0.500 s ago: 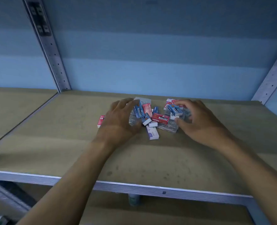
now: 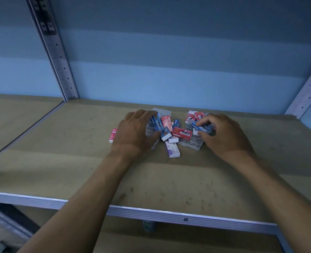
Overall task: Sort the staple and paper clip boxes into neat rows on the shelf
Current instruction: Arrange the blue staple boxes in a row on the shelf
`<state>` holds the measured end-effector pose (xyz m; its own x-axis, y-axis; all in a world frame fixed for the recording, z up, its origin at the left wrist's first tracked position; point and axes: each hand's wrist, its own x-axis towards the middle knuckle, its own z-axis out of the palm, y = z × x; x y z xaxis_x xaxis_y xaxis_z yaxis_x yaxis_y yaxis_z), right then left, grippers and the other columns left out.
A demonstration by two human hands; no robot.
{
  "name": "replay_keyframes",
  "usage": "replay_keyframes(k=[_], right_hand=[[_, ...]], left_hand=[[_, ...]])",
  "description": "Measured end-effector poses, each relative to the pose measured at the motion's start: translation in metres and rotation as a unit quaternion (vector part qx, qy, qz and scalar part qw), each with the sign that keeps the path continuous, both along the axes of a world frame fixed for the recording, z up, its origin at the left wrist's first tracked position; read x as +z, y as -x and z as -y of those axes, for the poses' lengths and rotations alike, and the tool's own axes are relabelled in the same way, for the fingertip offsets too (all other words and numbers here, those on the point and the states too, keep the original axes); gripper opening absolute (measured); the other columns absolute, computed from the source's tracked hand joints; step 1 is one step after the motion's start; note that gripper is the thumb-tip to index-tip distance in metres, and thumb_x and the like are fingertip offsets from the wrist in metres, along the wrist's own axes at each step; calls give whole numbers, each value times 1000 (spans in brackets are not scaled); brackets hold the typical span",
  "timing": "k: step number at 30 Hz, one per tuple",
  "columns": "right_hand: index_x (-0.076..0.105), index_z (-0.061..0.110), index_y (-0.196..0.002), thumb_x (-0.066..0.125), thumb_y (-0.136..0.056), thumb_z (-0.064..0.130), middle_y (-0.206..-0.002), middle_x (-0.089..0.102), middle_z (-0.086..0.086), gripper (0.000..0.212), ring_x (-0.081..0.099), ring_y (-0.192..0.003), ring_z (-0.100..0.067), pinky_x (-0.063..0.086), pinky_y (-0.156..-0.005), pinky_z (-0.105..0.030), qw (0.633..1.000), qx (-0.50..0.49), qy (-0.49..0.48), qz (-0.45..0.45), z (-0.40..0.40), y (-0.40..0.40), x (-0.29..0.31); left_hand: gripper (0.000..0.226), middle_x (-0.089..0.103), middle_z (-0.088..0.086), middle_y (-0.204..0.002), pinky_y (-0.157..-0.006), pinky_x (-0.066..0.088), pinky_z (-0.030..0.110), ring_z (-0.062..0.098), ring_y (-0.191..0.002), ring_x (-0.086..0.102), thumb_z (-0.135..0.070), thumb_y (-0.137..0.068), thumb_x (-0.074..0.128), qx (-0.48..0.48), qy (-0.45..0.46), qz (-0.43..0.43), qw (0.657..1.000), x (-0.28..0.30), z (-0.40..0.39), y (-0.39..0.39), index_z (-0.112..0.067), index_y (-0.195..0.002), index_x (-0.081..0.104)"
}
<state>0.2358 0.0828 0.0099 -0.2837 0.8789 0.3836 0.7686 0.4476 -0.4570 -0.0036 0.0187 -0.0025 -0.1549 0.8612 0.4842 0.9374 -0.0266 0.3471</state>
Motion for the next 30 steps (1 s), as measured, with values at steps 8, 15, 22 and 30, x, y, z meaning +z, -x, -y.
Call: replay_keyframes(k=[8, 15, 22, 30], right_hand=[[75, 31, -94, 73, -85, 23, -88, 74, 19, 12, 63, -73, 15, 41, -63, 2, 991, -17, 36, -129, 15, -9, 16], [79, 31, -90, 64, -93, 27, -70, 75, 9, 16, 74, -62, -7, 54, -72, -23, 976, 6, 123, -182, 47, -22, 36], [81, 32, -91, 65, -94, 26, -81, 78, 4, 17, 76, -66, -16, 63, -81, -41, 977, 42, 180, -107, 64, -32, 36], [81, 35, -92, 68, -93, 30, -79, 76, 14, 13, 74, -70, -16, 61, -82, -42, 977, 82, 191, -37, 70, -39, 32]], left_hand=[[37, 62, -13, -98, -77, 46, 27, 12, -93, 56, -60, -82, 60, -6, -84, 42, 996, 24, 16, -13, -32, -106, 63], [42, 61, -9, -78, -65, 46, 28, 11, -73, 56, -70, -76, 59, 14, -66, 62, 996, 40, 34, -35, -28, -80, 64], [51, 62, -6, -70, -57, 38, 25, 15, -65, 59, -76, -72, 53, 30, 7, 32, 999, 39, 50, -40, -26, -67, 63], [47, 65, -8, -71, -62, 47, 27, 15, -72, 61, -73, -72, 58, 20, 68, 16, 997, 27, 61, -49, -27, -74, 68]])
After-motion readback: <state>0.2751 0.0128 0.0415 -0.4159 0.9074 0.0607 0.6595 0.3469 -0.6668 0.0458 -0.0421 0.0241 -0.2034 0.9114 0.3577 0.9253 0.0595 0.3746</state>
